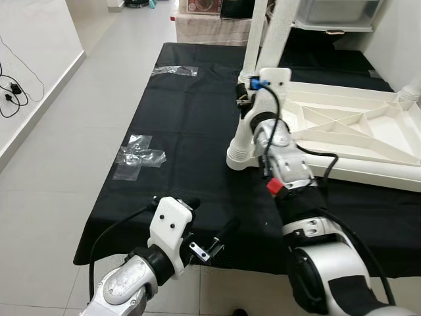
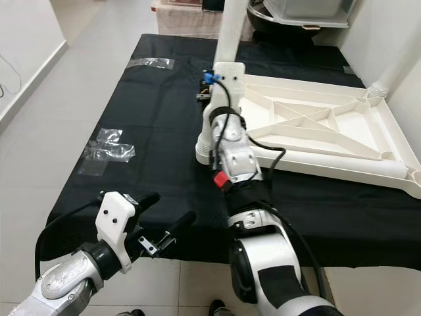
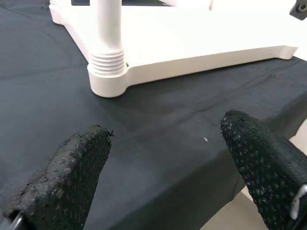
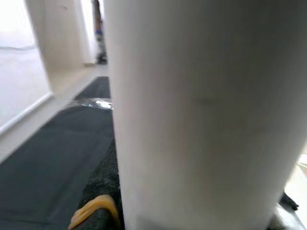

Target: Building children table

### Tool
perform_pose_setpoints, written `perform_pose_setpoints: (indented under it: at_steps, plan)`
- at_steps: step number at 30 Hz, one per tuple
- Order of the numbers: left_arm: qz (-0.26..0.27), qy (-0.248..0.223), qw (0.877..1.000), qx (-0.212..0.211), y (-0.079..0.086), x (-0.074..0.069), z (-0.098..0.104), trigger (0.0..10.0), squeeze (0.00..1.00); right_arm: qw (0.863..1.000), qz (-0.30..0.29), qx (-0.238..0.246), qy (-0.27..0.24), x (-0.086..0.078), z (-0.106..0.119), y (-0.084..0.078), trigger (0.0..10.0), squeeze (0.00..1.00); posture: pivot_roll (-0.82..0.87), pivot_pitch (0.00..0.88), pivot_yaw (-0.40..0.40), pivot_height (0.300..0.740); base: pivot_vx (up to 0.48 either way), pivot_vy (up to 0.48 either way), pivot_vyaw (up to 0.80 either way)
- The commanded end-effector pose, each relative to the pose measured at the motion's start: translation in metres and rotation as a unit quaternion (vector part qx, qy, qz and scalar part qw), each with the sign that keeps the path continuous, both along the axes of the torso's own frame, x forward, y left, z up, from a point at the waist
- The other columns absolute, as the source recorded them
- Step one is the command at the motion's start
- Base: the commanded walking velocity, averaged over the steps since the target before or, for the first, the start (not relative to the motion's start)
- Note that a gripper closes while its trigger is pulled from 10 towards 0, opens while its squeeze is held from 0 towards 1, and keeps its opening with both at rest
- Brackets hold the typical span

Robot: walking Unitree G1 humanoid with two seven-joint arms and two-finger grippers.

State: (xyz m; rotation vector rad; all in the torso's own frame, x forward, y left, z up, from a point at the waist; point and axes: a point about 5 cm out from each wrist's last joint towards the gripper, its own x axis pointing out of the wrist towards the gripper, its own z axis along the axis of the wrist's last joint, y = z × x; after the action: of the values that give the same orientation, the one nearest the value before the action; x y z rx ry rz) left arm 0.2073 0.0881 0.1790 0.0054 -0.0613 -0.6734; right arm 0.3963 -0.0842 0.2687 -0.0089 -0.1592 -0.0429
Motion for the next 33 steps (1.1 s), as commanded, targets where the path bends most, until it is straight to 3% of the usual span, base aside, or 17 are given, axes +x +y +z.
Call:
perform_pose_setpoints:
  at_steps: [1, 8, 10, 14, 16, 17, 21, 24, 25, 26, 29, 32, 33]
  plan:
    - [0.001, 0.003, 1.000, 0.009, 0.002, 0.001, -0.003, 10.0, 0.00, 0.990, -0.057, -0.008, 0.131, 0.001, -0.057, -0.005, 10.0, 0.00, 0.12, 0.223, -0.044, 0.740, 0.000, 0.000, 0.00]
    - [0.008, -0.002, 1.000, 0.010, 0.006, 0.004, -0.001, 10.0, 0.00, 0.978, -0.145, 0.024, 0.145, 0.001, -0.057, -0.006, 10.0, 0.00, 0.13, 0.224, -0.046, 0.740, 0.000, 0.000, 0.00]
    - [0.008, -0.002, 1.000, 0.010, 0.006, 0.004, -0.001, 10.0, 0.00, 0.978, -0.145, 0.024, 0.145, 0.001, -0.057, -0.006, 10.0, 0.00, 0.13, 0.224, -0.046, 0.740, 0.000, 0.000, 0.00]
    - [0.010, -0.004, 1.000, 0.012, 0.007, 0.005, -0.001, 10.0, 0.00, 0.966, -0.208, 0.032, 0.148, -0.001, -0.058, -0.013, 10.0, 0.00, 0.13, 0.226, -0.048, 0.740, 0.000, 0.000, 0.00]
    - [0.013, -0.007, 1.000, 0.017, 0.011, 0.008, -0.001, 10.0, 0.00, 0.952, -0.264, 0.057, 0.141, -0.003, -0.058, -0.019, 10.0, 0.00, 0.13, 0.229, -0.049, 0.740, 0.000, 0.000, 0.00]
    - [0.013, -0.007, 1.000, 0.017, 0.011, 0.008, -0.001, 10.0, 0.00, 0.952, -0.264, 0.057, 0.141, -0.003, -0.058, -0.019, 10.0, 0.00, 0.13, 0.229, -0.049, 0.740, 0.000, 0.000, 0.00]
    - [0.022, -0.015, 0.999, 0.025, 0.018, 0.015, 0.002, 10.0, 0.00, 0.929, -0.340, 0.077, 0.127, -0.009, -0.058, -0.025, 10.0, 0.00, 0.13, 0.232, -0.050, 0.740, 0.000, 0.000, 0.00]
    - [0.024, -0.017, 0.999, 0.027, 0.019, 0.016, 0.002, 10.0, 0.00, 0.925, -0.351, 0.080, 0.122, -0.010, -0.058, -0.025, 10.0, 0.00, 0.13, 0.232, -0.050, 0.740, 0.000, 0.000, 0.00]
    - [0.026, -0.020, 0.999, 0.030, 0.021, 0.018, 0.003, 10.0, 0.00, 0.913, -0.380, 0.089, 0.114, -0.012, -0.058, -0.027, 10.0, 0.00, 0.14, 0.234, -0.050, 0.740, 0.000, 0.000, 0.00]
    - [0.026, -0.020, 0.999, 0.030, 0.021, 0.018, 0.003, 10.0, 0.00, 0.913, -0.380, 0.089, 0.114, -0.012, -0.058, -0.027, 10.0, 0.00, 0.14, 0.234, -0.050, 0.740, 0.000, 0.000, 0.00]
    - [0.031, -0.025, 0.999, 0.034, 0.025, 0.022, 0.005, 10.0, 0.00, 0.883, -0.449, 0.102, 0.091, -0.018, -0.052, -0.026, 10.0, 0.00, 0.14, 0.233, -0.053, 0.740, 0.000, 0.000, 0.00]
    - [0.031, -0.026, 0.999, 0.034, 0.025, 0.022, 0.005, 10.0, 0.00, 0.880, -0.454, 0.109, 0.091, -0.019, -0.052, -0.024, 10.0, 0.00, 0.15, 0.237, -0.053, 0.740, 0.000, 0.000, 0.00]
    - [0.031, -0.026, 0.999, 0.034, 0.024, 0.022, 0.005, 10.0, 0.00, 0.869, -0.472, 0.111, 0.095, -0.020, -0.052, -0.022, 10.0, 0.00, 0.16, 0.238, -0.058, 0.740, 0.000, 0.000, 0.00]
